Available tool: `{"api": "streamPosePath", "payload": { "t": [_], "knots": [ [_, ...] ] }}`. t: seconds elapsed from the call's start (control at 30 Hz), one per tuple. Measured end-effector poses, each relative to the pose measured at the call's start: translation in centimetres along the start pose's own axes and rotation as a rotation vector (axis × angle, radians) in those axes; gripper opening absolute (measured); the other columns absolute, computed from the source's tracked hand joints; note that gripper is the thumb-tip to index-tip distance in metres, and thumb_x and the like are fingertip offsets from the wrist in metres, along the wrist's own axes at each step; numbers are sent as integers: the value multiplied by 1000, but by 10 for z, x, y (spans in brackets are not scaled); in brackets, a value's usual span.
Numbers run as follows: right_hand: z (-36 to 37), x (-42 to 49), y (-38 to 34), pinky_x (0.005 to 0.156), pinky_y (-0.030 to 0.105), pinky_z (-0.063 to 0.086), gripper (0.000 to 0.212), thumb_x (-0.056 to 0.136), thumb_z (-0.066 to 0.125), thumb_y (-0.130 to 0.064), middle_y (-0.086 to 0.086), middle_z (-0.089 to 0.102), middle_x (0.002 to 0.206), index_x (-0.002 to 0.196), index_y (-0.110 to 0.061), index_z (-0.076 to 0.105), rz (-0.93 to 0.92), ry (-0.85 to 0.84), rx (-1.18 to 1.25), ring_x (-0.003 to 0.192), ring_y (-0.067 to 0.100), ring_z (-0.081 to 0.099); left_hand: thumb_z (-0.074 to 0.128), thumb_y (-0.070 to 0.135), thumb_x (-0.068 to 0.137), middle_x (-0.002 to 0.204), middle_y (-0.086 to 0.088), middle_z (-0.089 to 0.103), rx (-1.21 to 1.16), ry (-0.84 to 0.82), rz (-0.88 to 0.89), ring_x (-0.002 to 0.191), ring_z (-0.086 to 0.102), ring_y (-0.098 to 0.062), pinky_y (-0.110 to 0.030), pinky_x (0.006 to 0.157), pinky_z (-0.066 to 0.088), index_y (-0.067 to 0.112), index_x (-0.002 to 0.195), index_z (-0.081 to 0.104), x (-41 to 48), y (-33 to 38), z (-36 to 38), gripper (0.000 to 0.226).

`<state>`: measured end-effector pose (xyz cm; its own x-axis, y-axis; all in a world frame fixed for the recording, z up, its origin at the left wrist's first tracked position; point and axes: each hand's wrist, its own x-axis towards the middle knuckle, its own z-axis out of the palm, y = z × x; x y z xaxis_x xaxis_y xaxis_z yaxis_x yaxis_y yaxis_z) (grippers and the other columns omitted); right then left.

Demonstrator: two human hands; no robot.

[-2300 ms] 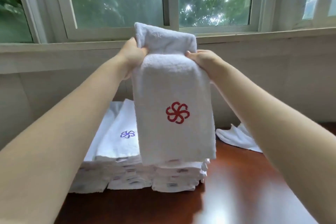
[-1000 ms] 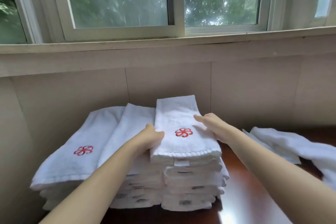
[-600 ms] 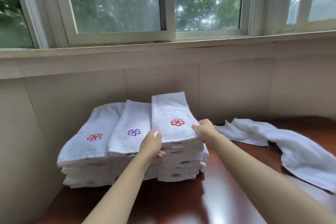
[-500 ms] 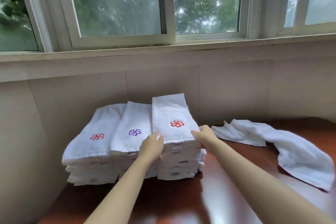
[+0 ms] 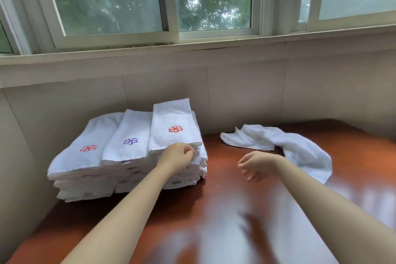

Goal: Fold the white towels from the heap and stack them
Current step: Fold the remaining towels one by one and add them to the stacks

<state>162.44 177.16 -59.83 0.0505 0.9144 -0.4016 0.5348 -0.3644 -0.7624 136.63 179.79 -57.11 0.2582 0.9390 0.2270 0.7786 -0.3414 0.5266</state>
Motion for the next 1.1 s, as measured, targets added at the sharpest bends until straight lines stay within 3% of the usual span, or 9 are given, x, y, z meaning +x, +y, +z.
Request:
{"api": "streamPosePath", "payload": {
  "t": [0.13,0.27,0.33,0.4,0.47,0.67,0.8,0.97,1.1],
  "knots": [
    [-34,-10,68,55,24,45,4,97,52,-22,7,58,86,98,-19,54,104,47,87,58,19,57,48,15,89,65,5,62,-102,-131,52,52,54,-1,-19,60,46,19,90,72,3,33,53,24],
    [-75,-2,129,49,22,24,26,86,47,-6,1,43,64,63,-18,46,96,511,-70,57,17,38,45,13,88,56,6,58,-146,-293,96,41,53,-4,-14,43,42,19,90,71,17,70,113,27],
    [-95,4,150,56,24,32,15,85,48,-10,4,55,76,73,-16,54,119,633,-200,76,24,53,44,14,86,60,6,60,-132,-363,124,45,55,-7,-17,47,46,18,96,72,30,88,145,30],
    [-112,14,172,79,26,41,31,89,51,-24,6,61,119,118,-15,57,159,604,-374,112,26,55,44,16,86,71,4,63,-121,-411,139,52,58,-8,-20,53,48,20,103,69,42,106,177,31],
    [-118,28,194,94,29,41,52,89,55,-38,3,49,138,135,-17,44,138,476,-520,126,22,48,46,18,88,98,0,65,-78,-435,173,76,62,-13,-23,70,48,23,116,63,54,122,211,34],
    [-116,60,216,66,31,38,12,96,41,-34,-1,50,110,91,-24,45,19,632,-691,100,24,56,47,17,90,132,-6,37,81,-458,300,120,45,-27,-37,100,40,24,141,40,71,149,286,52],
    [-116,56,210,64,29,34,26,96,39,-23,-2,50,101,72,-25,29,-32,619,-796,100,25,57,41,17,94,150,-5,24,163,-344,383,128,37,-27,-39,102,38,24,135,47,66,156,306,42],
    [-102,46,200,64,29,35,9,94,42,-20,-9,33,75,89,-27,43,-127,509,-839,103,23,56,37,12,93,155,2,26,355,-240,530,137,26,-17,-34,97,33,18,126,55,62,156,308,38],
    [-90,32,190,51,27,28,19,90,41,-13,-9,24,72,103,-22,52,-162,438,-885,97,22,54,40,6,86,128,0,52,438,-193,590,129,33,-18,-27,89,30,12,117,57,53,159,300,36]
  ]
}}
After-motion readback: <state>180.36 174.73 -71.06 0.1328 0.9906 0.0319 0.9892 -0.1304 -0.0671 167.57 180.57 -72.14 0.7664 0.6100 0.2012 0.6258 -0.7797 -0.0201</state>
